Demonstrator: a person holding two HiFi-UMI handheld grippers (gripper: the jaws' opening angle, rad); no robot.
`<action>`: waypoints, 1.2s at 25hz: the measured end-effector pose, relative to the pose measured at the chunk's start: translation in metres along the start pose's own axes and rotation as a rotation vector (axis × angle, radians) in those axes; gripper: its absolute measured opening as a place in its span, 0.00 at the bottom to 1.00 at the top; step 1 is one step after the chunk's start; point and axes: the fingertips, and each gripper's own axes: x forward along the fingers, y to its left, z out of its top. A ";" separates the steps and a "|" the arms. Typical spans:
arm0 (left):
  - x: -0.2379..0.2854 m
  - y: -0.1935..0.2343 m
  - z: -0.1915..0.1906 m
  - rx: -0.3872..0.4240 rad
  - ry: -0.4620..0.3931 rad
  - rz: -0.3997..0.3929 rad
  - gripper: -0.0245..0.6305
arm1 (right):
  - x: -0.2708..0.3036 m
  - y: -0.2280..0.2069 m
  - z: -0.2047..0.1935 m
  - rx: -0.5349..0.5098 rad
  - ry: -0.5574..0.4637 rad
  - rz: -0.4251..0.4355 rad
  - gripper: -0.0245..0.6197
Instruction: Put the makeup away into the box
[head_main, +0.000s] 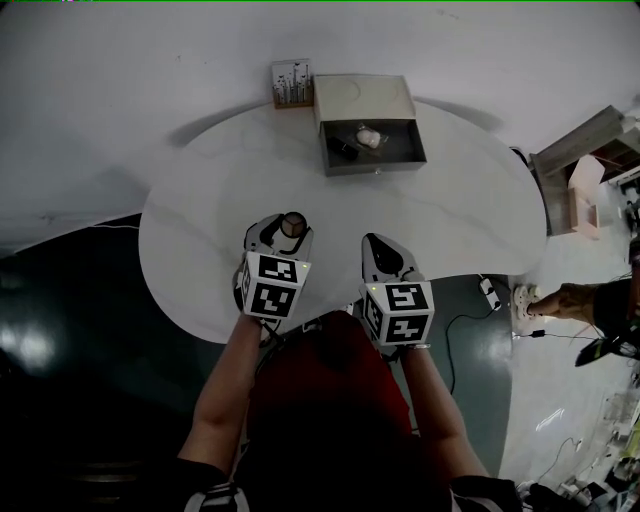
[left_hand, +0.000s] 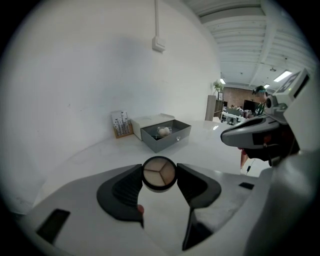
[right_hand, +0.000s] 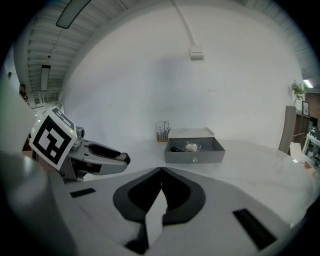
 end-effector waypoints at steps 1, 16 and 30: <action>-0.001 -0.003 0.004 0.002 -0.008 -0.006 0.40 | -0.003 -0.002 0.001 0.001 -0.005 -0.009 0.06; 0.001 -0.050 0.046 0.062 -0.072 -0.115 0.40 | -0.042 -0.047 0.005 0.027 -0.053 -0.142 0.06; 0.032 -0.095 0.094 0.102 -0.105 -0.158 0.40 | -0.055 -0.107 0.010 0.050 -0.078 -0.187 0.06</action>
